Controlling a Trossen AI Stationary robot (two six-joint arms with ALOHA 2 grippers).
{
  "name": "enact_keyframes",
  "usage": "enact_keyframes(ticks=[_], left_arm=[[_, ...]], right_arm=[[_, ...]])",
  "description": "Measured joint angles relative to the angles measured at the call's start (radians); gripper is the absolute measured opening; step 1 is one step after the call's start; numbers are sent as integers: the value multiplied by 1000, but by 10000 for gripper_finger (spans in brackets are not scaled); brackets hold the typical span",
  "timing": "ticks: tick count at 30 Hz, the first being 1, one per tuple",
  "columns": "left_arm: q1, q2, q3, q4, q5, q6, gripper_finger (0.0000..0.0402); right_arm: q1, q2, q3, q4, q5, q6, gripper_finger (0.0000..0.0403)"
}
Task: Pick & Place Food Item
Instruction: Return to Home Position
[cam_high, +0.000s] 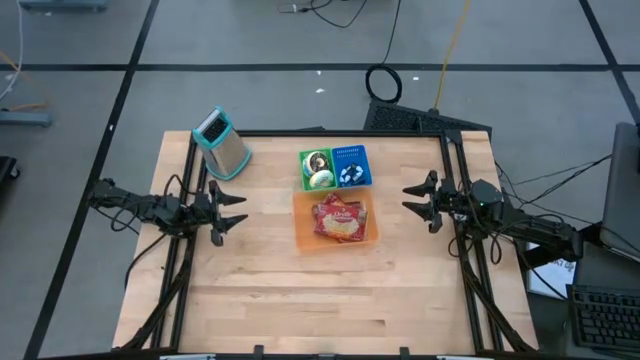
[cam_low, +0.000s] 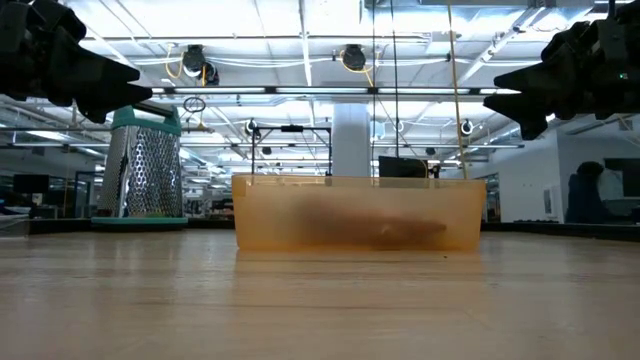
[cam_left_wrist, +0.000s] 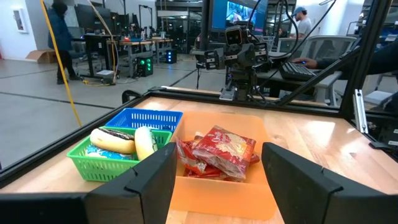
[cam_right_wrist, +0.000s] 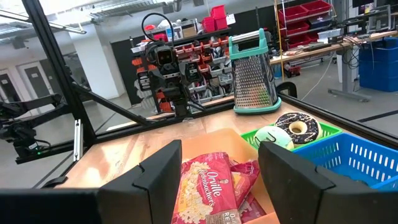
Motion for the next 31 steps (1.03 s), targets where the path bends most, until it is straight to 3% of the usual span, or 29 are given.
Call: enact_keyframes(ticks=[31], left_arm=[[0, 0, 0, 0, 0, 0, 237]], right_arm=[[0, 0, 0, 0, 0, 0, 201]])
